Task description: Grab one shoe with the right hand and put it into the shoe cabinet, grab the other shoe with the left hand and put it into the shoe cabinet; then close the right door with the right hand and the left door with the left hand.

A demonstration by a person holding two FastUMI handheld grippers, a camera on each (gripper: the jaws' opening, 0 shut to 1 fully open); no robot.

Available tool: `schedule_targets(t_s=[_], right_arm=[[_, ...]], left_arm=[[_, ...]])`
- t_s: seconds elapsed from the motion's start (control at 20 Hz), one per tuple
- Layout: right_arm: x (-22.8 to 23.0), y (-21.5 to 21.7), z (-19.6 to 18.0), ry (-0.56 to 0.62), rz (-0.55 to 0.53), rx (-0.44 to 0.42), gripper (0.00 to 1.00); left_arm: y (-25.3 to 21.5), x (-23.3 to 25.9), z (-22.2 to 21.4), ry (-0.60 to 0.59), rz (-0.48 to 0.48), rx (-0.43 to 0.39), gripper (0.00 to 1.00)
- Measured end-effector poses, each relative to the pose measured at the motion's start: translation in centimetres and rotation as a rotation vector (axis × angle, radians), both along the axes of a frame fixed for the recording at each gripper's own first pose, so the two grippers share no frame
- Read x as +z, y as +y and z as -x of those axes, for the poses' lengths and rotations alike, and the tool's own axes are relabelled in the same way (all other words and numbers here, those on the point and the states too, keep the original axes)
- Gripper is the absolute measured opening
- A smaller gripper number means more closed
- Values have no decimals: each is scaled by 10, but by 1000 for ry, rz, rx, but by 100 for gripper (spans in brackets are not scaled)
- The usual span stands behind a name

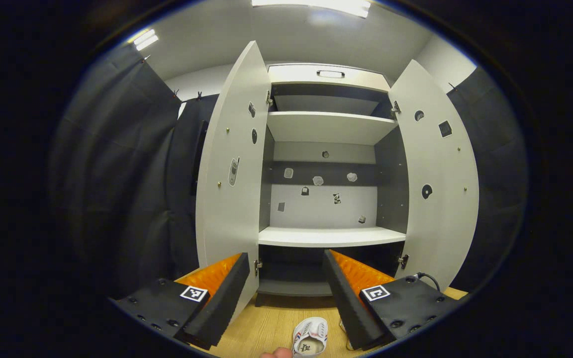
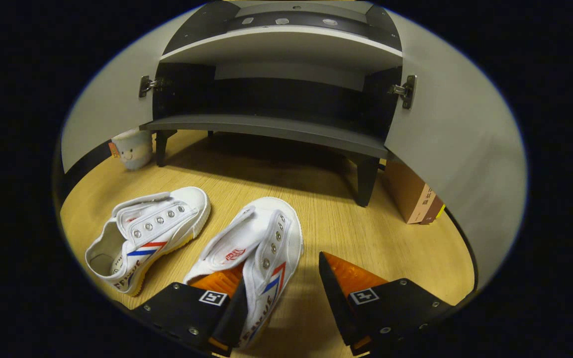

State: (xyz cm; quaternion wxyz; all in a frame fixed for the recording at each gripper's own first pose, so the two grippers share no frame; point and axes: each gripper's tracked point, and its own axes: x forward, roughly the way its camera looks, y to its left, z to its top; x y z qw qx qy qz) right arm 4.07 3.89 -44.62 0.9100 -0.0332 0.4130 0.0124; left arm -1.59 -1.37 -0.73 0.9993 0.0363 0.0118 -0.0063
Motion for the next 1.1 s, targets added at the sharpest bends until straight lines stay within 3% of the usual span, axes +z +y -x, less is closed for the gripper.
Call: schedule_targets(t_s=[0.1,0.15,0.25,0.3,0.35,0.4,0.6,0.9,1.1], right_arm=[[-3,7,-3,7,-43,-13,64],[-4,6,-5,1,-35,-24,53],[-6,-3,-7,-1,-11,-40,43],[-5,-12,-6,2,9,-59,31],[-6,-13,-7,4,-2,-67,11],[-7,-14,-6,10,-3,-76,4],[20,-10,0,-19,-45,-88,1],[162,5,-4,-236,-91,-110,1],[261,23,-37,-370,-125,-62,1]], left_arm=[[-1,2,0,-7,-7,0,96],[-2,0,0,-4,-3,-1,96],[-5,-2,1,3,9,-5,96],[-7,-2,2,5,12,-8,96],[-9,-3,2,7,12,-12,96],[-9,-3,2,9,11,-14,94],[-10,-6,1,7,16,-14,96],[-11,-12,-8,7,37,-23,96],[-15,-12,-13,1,47,-46,96]])
